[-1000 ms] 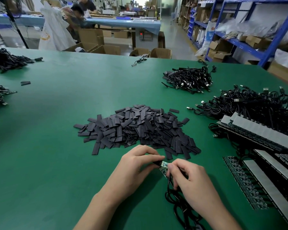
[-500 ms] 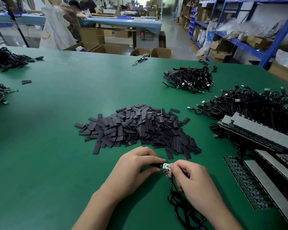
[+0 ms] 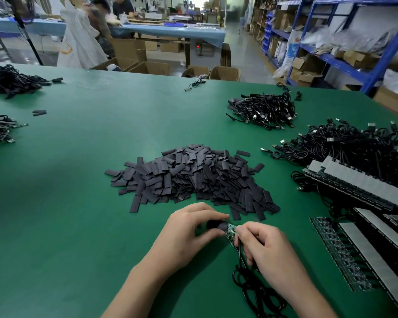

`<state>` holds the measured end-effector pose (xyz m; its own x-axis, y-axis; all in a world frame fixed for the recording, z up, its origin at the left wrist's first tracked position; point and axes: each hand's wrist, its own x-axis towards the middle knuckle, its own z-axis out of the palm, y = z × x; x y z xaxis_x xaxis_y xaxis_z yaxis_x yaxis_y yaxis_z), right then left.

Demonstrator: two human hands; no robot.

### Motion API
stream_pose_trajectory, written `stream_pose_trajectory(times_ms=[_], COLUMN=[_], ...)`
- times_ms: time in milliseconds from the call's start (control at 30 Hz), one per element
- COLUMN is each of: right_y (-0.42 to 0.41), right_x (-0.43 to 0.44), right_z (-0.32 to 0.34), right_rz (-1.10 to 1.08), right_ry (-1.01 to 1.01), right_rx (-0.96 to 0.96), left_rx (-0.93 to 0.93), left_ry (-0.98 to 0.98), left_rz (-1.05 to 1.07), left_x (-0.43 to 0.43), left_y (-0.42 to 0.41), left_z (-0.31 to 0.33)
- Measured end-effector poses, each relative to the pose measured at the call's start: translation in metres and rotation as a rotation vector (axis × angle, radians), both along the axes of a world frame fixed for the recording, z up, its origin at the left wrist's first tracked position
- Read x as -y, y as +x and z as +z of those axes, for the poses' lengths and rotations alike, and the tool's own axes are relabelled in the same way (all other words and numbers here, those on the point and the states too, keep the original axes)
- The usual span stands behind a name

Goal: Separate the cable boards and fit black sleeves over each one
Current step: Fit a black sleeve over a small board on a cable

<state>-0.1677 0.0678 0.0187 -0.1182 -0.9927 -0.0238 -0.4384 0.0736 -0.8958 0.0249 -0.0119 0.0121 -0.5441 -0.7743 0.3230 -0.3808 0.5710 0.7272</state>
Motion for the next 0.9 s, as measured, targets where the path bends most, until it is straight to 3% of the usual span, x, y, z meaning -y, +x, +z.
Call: stream_pose_trajectory(times_ms=[300, 900], right_y=[0.0021, -0.0031], right_x=[-0.0022, 0.0005], right_z=[0.0035, 0.0008], right_rz=[0.079, 0.019], right_ry=[-0.019, -0.008], right_rx=[-0.059, 0.177], left_rx=[0.012, -0.052], left_ry=[-0.031, -0.099], left_rz=[-0.058, -0.013], left_x=[-0.0022, 0.0014], left_y=[-0.001, 0.0031], left_z=[0.0002, -0.0007])
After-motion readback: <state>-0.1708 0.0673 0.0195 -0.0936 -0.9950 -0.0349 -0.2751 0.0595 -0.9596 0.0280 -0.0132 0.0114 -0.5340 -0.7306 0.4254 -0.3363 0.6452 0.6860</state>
